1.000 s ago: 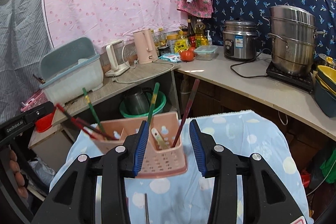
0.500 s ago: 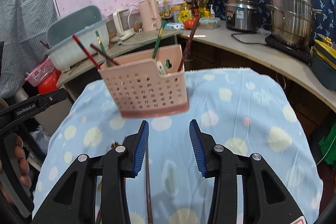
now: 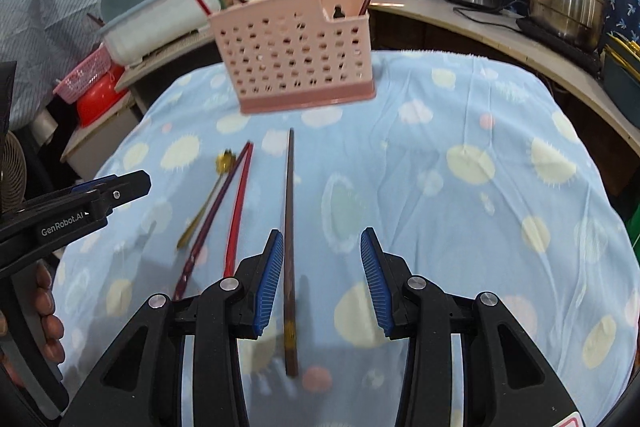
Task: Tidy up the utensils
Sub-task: 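Bring both tools back down to the remaining utensils, then grasp the brown gold-banded chopstick with the right tool while the left tool approaches a dark red chopstick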
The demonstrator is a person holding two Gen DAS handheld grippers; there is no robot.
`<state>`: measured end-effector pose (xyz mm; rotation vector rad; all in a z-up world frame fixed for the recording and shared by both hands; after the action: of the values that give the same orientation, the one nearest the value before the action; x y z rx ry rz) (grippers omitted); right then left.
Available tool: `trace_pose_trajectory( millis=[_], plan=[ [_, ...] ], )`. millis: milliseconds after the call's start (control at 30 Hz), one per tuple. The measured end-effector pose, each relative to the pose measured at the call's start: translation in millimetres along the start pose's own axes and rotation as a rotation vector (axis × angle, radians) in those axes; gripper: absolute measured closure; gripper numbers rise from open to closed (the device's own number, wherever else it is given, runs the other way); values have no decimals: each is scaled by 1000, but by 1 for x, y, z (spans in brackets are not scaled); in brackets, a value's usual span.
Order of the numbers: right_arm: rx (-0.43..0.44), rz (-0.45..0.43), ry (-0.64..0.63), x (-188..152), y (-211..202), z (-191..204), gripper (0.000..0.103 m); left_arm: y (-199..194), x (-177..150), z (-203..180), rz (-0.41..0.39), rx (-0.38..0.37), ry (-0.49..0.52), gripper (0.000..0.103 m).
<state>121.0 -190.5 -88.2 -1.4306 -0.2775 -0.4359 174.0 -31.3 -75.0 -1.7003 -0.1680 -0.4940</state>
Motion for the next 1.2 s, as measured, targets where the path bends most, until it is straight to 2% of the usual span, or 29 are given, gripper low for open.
trace_pose_trajectory(
  millis=[233,533,700,1100,1200],
  plan=[
    [4,50,-18,-30,11,7,65,16,-39,-5,57,1,16,58],
    [3,89,-38,-53,23,14,69,24,-76,-17,106,-14,54,58],
    [6,105,-41,-58,27,16,76,26,-85,-19,120,-14,62,58],
    [-4,103,-50,-59,29,17,79,29,-98,-22,131,-8,83,58],
    [-6,102,-48,-58,30,16,83,29,-99,-22,128,-5,87,63]
  ],
)
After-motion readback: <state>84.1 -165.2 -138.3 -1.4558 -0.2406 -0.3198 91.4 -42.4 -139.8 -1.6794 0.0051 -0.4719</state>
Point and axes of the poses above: each gripper's, at about its wrist camera, not at the fingertips, and y roughly the way its jaws point, z to its left, x to its top, the point moved 10 cm from there along y, roughly the way its jaws point, and after that the axes turned 14 degrees about z, right-handed, at the moved point
